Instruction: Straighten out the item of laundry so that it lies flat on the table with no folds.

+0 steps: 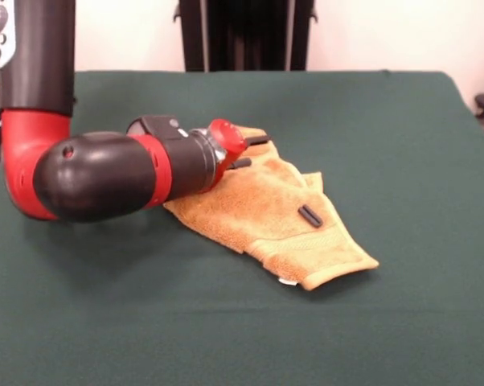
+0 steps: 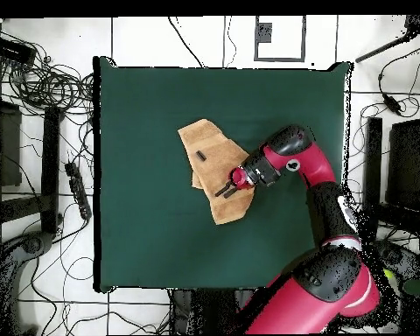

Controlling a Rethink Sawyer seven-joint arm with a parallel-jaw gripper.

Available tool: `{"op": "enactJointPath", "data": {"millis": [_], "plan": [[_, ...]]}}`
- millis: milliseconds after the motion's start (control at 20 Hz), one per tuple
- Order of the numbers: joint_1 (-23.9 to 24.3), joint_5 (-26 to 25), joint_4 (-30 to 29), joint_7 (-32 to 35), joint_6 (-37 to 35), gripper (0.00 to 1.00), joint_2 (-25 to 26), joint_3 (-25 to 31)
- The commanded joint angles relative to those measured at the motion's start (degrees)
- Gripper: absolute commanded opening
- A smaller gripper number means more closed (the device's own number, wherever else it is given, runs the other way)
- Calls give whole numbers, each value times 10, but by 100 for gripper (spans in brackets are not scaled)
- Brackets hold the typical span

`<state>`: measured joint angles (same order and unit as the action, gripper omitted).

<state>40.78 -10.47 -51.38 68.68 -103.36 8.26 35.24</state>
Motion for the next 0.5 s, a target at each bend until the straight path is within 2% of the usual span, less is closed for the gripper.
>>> {"op": "enactJointPath", "data": {"millis": [50,300,500], "plan": [[-8,-94,219,-258,139,100,65,73],[-32,-85,257,-129,102,100,57,98],[-54,-107,246,-87,134,100,23,83]]}}
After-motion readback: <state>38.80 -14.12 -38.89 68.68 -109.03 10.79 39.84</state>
